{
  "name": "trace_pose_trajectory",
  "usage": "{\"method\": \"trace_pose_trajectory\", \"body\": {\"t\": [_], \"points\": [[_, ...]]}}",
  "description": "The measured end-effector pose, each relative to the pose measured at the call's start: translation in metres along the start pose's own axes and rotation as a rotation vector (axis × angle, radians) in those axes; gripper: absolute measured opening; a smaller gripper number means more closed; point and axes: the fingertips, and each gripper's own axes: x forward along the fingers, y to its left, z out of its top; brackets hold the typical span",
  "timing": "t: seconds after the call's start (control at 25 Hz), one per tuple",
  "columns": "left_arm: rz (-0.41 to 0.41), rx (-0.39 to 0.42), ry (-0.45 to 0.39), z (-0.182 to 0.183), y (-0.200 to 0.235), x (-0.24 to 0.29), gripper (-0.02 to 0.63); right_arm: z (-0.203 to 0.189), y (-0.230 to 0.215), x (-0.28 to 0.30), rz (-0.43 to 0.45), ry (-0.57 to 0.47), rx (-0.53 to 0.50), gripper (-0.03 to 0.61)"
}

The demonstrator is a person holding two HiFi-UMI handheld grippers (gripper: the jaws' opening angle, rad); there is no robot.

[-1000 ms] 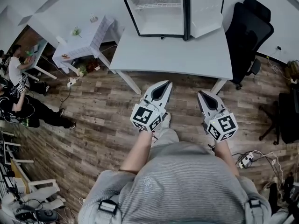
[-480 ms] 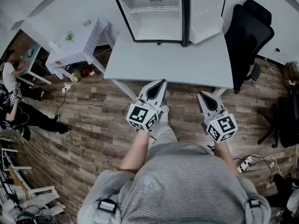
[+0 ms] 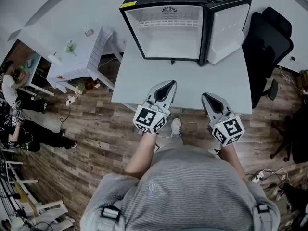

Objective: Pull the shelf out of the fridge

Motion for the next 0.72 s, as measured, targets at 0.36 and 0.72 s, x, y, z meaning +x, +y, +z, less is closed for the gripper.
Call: {"method": "trace_pose_trajectory", "body": {"t": [0.36,0.72], "points": [[-0.013,-0.027,0.010,-0.002,0.089,0.041,0.012,0.010,-0.024,0.103,0.008,0.008,-0.001,0.014],[-0.041,-0.054,0.032,-0.015,0.148,0.084,0.012,0.018,-0.054,0.175,-0.004,0.002,-0.001,0.014]]}}
